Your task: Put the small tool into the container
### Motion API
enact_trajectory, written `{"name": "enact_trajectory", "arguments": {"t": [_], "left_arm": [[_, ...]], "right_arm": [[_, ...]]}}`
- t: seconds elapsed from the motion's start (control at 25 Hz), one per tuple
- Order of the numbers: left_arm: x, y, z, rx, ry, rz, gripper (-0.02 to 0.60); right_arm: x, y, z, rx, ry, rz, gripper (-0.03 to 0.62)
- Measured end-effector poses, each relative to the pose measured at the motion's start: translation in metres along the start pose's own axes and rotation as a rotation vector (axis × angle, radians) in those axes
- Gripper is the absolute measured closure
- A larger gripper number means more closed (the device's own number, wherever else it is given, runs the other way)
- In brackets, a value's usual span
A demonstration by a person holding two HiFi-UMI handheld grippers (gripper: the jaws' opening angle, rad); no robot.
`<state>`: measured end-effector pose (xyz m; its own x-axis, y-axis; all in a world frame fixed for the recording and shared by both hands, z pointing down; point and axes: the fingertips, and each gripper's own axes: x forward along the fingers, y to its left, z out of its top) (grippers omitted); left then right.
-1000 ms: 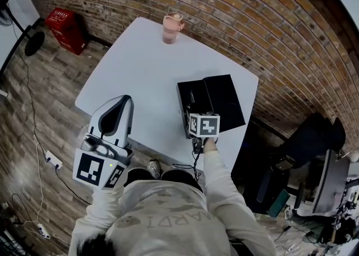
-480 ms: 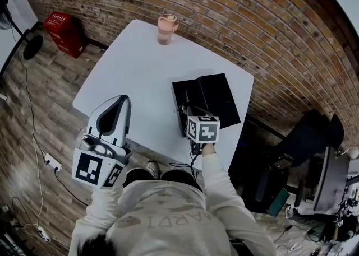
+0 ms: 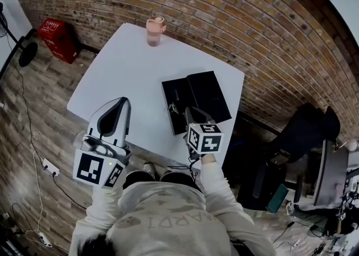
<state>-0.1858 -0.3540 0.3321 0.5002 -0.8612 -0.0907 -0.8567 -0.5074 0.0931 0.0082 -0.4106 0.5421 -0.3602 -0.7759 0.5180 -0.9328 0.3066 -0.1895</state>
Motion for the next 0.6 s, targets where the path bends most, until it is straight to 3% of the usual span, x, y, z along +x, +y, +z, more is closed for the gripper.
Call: {"name": "enact_trajectory", "arguments": {"t": [0.6], "left_arm": [[0.001, -0.047, -0.003, 0.004, 0.019, -0.028, 0.577]], "right_arm": [[-0.073, -0.007, 0.017, -0.036, -0.136, 0.016, 0.585]]}}
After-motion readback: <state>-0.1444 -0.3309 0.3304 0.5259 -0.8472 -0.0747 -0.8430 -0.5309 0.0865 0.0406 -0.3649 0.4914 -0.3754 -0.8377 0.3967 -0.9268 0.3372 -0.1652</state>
